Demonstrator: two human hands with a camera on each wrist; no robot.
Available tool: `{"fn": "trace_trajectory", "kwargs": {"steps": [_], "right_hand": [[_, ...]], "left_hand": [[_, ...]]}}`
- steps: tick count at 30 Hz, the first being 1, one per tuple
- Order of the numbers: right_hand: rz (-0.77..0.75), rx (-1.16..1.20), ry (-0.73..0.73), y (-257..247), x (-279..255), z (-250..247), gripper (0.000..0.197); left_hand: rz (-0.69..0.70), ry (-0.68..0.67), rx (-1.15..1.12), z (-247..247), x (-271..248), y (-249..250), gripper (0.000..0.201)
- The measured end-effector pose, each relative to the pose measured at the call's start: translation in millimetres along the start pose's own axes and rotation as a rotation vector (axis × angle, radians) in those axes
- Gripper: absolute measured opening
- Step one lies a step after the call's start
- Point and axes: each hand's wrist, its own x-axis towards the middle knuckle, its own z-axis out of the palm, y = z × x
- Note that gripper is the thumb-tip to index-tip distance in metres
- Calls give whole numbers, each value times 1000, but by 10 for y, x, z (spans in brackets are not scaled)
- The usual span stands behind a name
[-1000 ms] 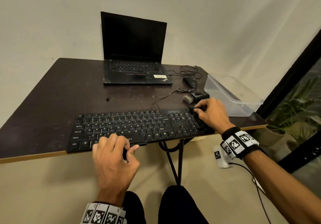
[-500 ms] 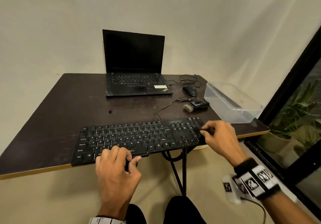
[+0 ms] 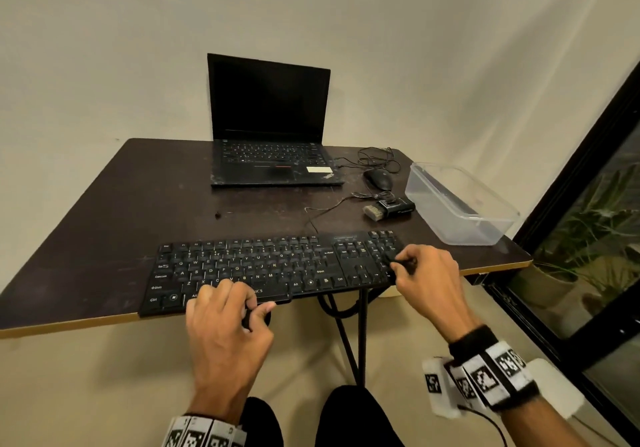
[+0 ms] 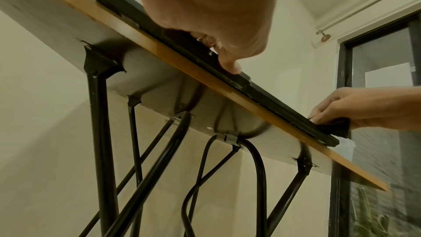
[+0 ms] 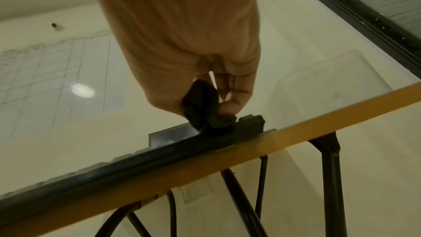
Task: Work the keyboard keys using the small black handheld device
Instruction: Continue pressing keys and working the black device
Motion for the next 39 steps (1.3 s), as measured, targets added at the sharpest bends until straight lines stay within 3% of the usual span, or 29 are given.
{"fn": "trace_trajectory", "kwargs": {"steps": [5, 8, 15, 19, 24, 29, 34, 39], "right_hand": [[-18, 135, -8, -240, 418, 112, 4], [11, 136, -64, -324, 612, 174, 14], [14, 90, -19, -72, 89, 79, 3], [-1, 150, 1, -240, 414, 173, 4], [-42, 171, -100, -411, 632, 243, 2], [-138, 87, -259, -295, 512, 139, 37], [-83, 94, -260, -596, 768, 141, 33], [-334, 55, -309, -1085, 557, 409, 29]], "left_hand": [[2, 9, 11, -10, 16, -6, 26], [7, 0, 10, -16, 10, 13, 27], [3, -6, 37, 23, 1, -13, 25], [0, -15, 36, 14, -7, -3, 25], [16, -16, 20, -13, -9, -1, 23], [13, -22, 19, 0, -22, -6, 25], [12, -16, 12, 7, -20, -16, 25], [19, -27, -11, -1, -11, -18, 25]]}}
